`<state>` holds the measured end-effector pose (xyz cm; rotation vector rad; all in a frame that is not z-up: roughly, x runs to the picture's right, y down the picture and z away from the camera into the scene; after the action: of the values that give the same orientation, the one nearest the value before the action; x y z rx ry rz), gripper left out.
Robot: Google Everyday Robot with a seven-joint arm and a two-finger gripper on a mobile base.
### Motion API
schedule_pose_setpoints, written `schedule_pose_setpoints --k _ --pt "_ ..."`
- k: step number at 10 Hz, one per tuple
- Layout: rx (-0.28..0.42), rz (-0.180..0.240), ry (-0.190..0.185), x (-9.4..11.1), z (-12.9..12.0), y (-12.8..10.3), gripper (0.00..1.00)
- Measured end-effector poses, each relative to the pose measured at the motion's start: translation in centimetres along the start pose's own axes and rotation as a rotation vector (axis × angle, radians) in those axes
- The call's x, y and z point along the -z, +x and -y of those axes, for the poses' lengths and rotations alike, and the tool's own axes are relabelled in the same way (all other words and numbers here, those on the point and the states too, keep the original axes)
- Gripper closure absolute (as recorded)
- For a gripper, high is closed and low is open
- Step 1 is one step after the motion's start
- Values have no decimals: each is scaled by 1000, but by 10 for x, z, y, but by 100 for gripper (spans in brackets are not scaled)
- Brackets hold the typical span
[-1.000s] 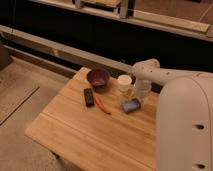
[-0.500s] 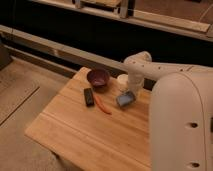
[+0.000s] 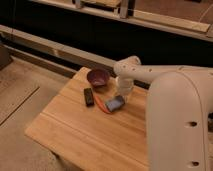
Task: Wipe the white sponge on the table
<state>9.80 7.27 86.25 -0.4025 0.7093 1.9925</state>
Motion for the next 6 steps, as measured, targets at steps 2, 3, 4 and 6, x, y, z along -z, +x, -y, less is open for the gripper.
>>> schedule_pose_setpoints --k 2,3,4,6 --pt "38 7 42 -4 1 20 100" --pt "44 10 61 -4 8 27 100" --pt "48 16 84 -3 19 36 100" --pt "52 35 132 3 50 54 100"
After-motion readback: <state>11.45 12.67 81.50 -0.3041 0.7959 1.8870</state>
